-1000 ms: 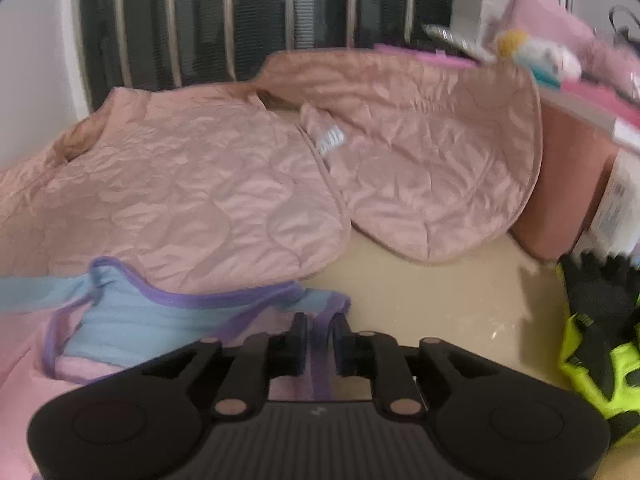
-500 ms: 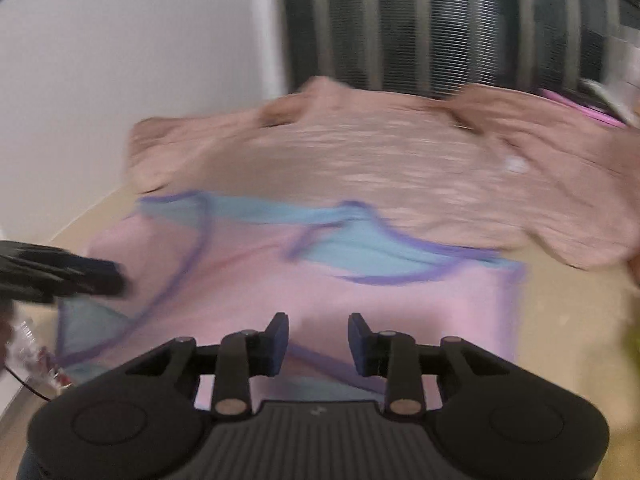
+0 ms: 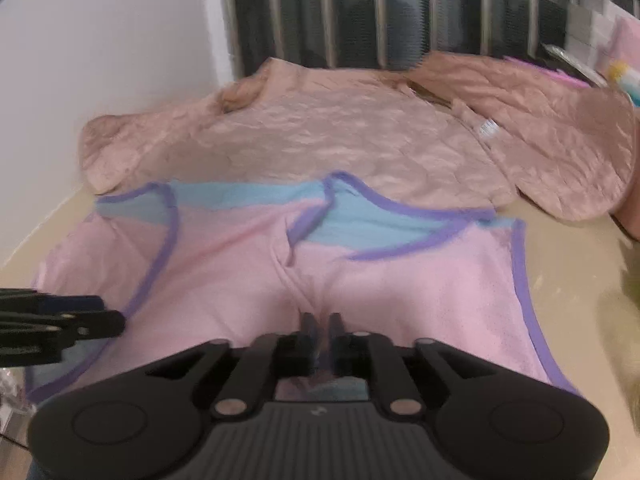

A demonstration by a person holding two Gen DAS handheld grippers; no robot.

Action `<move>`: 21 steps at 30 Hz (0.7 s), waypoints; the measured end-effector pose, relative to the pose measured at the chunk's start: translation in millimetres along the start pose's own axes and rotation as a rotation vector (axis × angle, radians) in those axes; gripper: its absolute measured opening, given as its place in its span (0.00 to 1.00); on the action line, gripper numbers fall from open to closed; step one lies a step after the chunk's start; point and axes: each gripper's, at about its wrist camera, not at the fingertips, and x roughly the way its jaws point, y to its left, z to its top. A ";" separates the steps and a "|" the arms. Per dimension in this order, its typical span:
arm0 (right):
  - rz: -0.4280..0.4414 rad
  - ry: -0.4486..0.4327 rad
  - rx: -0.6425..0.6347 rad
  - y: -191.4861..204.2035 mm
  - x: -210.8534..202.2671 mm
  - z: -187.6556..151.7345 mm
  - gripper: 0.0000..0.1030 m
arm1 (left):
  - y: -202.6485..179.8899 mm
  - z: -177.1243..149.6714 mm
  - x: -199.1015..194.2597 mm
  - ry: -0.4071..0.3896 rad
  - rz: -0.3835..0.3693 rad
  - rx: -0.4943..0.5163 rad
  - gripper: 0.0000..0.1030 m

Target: Fold clothes

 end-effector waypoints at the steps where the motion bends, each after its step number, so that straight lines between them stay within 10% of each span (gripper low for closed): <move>1: 0.027 -0.031 -0.010 3.1 0.3 7.1 0.39 | 0.8 0.3 0.1 0.000 -0.004 -0.006 0.41; 5: 0.034 -0.034 -0.016 8.2 38.7 37.4 0.34 | 0.0 0.4 0.2 -0.001 0.001 -0.010 0.41; 7: 0.023 0.018 0.024 3.9 63.5 45.1 0.00 | -1.5 0.0 0.3 -0.002 0.007 -0.005 0.41; 10: -0.094 0.035 0.078 -10.1 70.5 43.3 0.00 | -2.2 -0.2 1.0 -0.002 0.013 -0.003 0.41; 14: -0.048 -0.006 0.148 -30.9 53.4 36.9 0.09 | 1.4 1.0 -1.6 -0.009 -0.001 -0.026 0.42; 17: -0.012 -0.059 0.074 -32.5 11.6 36.1 0.43 | 15.5 2.0 -23.9 -0.053 -0.074 -0.074 0.45; 21: -0.019 -0.062 -0.125 -48.6 -53.1 15.4 0.43 | 33.7 -11.5 -64.8 -0.086 -0.154 0.021 0.60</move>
